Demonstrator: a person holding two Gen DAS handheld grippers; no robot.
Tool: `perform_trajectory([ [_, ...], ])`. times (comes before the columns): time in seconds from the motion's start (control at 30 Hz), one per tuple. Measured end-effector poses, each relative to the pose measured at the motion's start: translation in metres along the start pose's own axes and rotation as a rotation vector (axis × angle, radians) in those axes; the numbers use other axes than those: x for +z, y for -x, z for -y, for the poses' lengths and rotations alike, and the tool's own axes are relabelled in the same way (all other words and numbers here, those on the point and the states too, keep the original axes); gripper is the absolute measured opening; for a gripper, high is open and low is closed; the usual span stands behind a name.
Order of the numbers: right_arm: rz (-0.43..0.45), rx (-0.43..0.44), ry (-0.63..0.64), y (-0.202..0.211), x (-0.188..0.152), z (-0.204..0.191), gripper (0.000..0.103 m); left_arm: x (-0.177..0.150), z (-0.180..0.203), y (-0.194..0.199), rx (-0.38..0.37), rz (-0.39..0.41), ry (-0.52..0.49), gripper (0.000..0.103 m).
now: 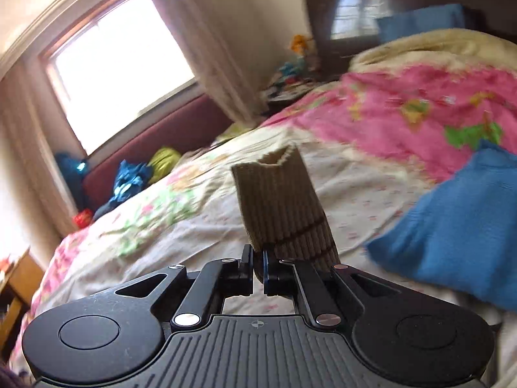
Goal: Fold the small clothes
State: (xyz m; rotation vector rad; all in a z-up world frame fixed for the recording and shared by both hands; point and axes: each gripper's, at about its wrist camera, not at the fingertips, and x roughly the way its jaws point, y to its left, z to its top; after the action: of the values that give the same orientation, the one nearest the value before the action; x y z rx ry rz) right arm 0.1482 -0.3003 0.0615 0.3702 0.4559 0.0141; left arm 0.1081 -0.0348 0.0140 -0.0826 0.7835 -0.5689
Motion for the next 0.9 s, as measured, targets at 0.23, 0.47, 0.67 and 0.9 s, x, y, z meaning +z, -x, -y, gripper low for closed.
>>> perform_trajectory([
  [0.23,-0.188,0.273,0.488,-0.056,-0.105,-0.166,0.000,-0.031,-0.045,0.043,0.131,0.056,0.081,0.094],
  [0.47,-0.265,0.247,0.659,-0.066,-0.150,-0.197,0.003,-0.050,-0.060,0.047,0.109,0.076,0.128,0.094],
  [0.67,-0.290,0.229,0.756,-0.064,-0.151,-0.197,0.028,-0.051,-0.065,0.056,0.082,0.113,0.156,0.094],
  [0.9,-0.344,0.188,0.839,-0.091,-0.177,-0.201,0.035,-0.057,-0.072,0.062,0.109,0.112,0.186,0.095],
])
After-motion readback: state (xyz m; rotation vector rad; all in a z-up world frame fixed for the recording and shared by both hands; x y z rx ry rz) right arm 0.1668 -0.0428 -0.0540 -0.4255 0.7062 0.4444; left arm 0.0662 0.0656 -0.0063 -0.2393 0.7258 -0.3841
